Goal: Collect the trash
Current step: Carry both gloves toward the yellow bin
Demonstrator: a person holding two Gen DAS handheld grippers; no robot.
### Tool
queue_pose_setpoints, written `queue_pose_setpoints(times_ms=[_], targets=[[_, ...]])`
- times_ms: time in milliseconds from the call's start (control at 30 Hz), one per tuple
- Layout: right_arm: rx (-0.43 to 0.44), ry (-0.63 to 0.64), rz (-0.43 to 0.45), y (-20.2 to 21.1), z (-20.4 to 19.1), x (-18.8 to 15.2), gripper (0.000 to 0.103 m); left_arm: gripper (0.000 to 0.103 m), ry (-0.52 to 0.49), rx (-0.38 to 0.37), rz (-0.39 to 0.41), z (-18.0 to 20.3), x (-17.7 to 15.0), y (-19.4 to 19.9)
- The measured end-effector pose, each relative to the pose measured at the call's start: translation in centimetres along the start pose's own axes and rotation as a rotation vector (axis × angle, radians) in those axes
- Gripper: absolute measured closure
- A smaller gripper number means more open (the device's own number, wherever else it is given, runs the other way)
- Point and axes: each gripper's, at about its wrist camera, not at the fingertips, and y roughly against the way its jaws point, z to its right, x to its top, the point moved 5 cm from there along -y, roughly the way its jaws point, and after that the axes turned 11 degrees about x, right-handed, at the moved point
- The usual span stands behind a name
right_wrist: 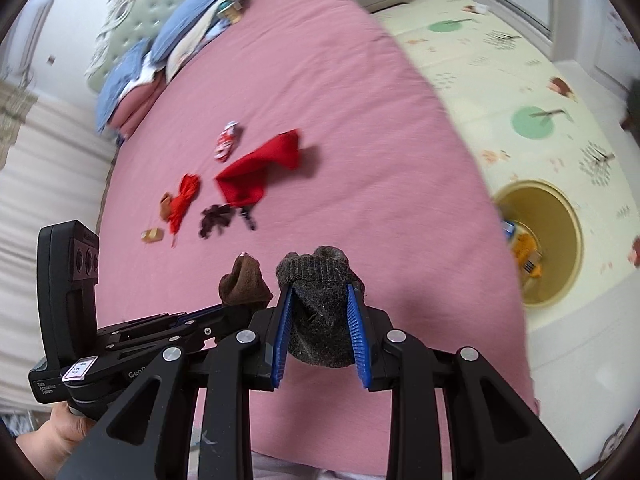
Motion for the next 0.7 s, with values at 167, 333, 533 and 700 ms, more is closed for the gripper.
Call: queue_pose_setpoints(times_ms=[167, 333, 533, 700], targets=[[-0.023, -0.06, 0.044, 3.0, 4.2, -0.2, 0.076, 0.088, -0.092, -0.013, -0.025, 5.7, 0.3, -1.5], [-0.059, -0.118, 0.093, 6.0, 8.1, 0.0, 0.076, 0.088, -0.167, -0.033, -0.049, 10.9, 0.9, -3.1], [-0.086, -0.187, 0.15, 9.0, 12.5, 0.8, 0.076, 0.088, -0.237, -0.039, -0.07, 15.9, 2.2, -5.0], [-0.1, -0.227, 0.171, 10.4, 15.8, 1.7, 0.076, 0.088, -0.268, -0.041, -0.094, 19.1, 3.8, -6.5]])
